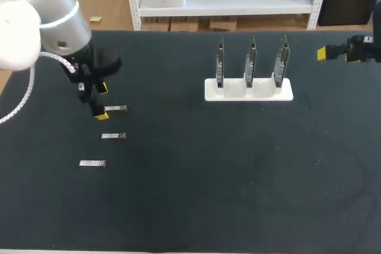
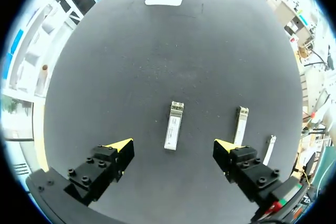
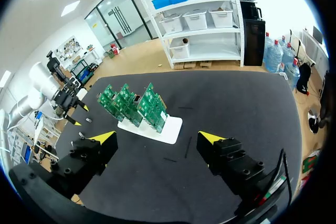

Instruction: Pick up the optical module with the left hand, and insert it into the network port with the right hand.

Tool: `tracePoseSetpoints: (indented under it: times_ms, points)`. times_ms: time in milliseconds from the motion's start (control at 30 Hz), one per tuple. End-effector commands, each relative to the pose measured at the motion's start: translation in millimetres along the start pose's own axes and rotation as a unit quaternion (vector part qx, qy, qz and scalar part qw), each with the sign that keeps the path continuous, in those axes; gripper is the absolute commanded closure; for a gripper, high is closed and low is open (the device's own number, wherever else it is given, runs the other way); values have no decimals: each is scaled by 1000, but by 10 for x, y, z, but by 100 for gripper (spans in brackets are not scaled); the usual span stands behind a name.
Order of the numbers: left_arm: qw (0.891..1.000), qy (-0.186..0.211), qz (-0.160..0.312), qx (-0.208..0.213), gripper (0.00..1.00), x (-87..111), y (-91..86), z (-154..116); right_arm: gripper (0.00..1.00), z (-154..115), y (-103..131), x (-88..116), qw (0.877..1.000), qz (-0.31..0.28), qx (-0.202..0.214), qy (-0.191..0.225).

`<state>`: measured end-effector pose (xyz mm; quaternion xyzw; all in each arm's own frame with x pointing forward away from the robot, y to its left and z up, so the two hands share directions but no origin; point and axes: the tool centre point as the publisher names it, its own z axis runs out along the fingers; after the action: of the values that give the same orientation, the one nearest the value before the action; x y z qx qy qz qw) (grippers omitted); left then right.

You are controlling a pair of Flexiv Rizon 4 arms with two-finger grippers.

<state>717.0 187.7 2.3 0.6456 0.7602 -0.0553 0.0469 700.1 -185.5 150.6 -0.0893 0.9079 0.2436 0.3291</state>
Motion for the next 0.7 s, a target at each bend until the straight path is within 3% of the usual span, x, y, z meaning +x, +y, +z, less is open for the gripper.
tracePoseSetpoints:
  times_ms: [33,700]
  points:
    - [1000,3,5,1,0,-37,35,34,0,0,8,4,1000,0,2,-1]
    - [999,28,15,-6,0,-14,60,176,0,0,8,4,1000,0,2,-1]
